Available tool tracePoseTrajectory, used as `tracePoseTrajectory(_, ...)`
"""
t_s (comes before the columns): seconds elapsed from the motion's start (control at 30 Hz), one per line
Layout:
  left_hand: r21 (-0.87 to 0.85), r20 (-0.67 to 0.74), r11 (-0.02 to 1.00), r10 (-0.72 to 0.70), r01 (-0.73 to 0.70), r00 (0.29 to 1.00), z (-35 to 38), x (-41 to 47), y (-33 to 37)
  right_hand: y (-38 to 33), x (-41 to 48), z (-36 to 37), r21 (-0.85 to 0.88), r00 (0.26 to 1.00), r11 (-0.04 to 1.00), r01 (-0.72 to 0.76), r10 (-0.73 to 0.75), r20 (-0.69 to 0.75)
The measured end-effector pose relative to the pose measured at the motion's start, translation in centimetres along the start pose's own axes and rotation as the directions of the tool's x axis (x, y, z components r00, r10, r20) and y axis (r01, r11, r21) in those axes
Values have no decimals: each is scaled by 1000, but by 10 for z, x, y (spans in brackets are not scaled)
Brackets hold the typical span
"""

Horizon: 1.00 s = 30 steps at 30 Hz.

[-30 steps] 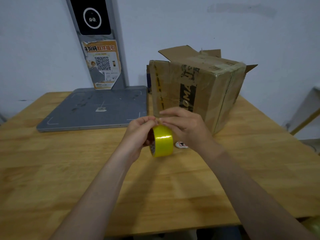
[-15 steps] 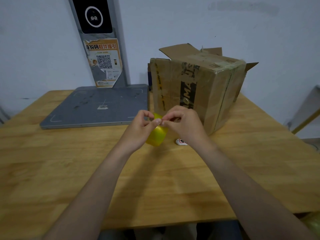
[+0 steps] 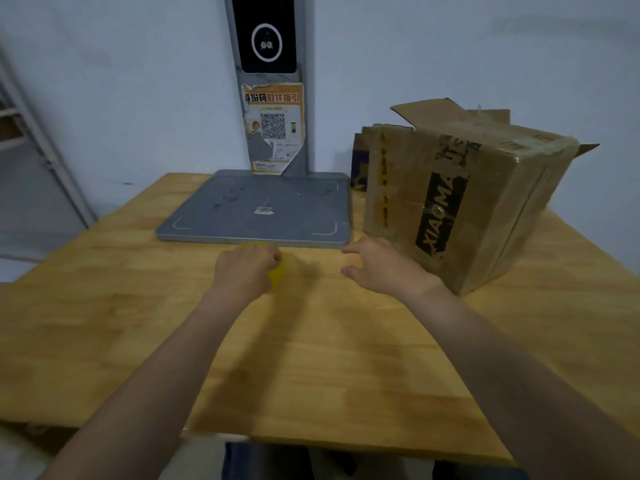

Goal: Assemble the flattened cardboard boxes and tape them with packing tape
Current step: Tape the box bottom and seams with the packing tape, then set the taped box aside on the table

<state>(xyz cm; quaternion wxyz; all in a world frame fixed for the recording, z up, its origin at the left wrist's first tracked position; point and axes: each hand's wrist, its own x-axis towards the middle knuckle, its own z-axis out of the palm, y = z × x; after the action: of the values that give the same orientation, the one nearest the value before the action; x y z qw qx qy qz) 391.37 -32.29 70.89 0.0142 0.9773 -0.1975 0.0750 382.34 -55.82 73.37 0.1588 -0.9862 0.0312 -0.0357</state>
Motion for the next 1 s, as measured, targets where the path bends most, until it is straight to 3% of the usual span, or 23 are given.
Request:
tracePoseTrajectory(0.17,20,49,994,-106,105,993,22,-5,-25,-3,8,3,-108,990,987,-116,124,71)
tracePoseTrajectory(0.4,138,202,986,-115,88,973,-9,1,9,14,-3,-11,-119,975,972,-201,210,71)
tracePoseTrajectory(0.63,23,15,988,151,-152,988,-71,13,106,59,-47,-62,-53,979,980,-194,190,-81)
tracePoseTrajectory(0.8,-127,-236,898,384,-420,893,-113,22,202,103,-80,-103,-40,956,965,-261,253,-149)
tracePoseTrajectory(0.87,-188,-330,846,423,-498,844,-125,30,235,120,-89,-122,-43,938,956,-288,273,-214)
tracePoseTrajectory(1.0,-312,-419,782,397,-540,817,-136,58,283,151,-96,-149,-38,885,954,-297,260,-387)
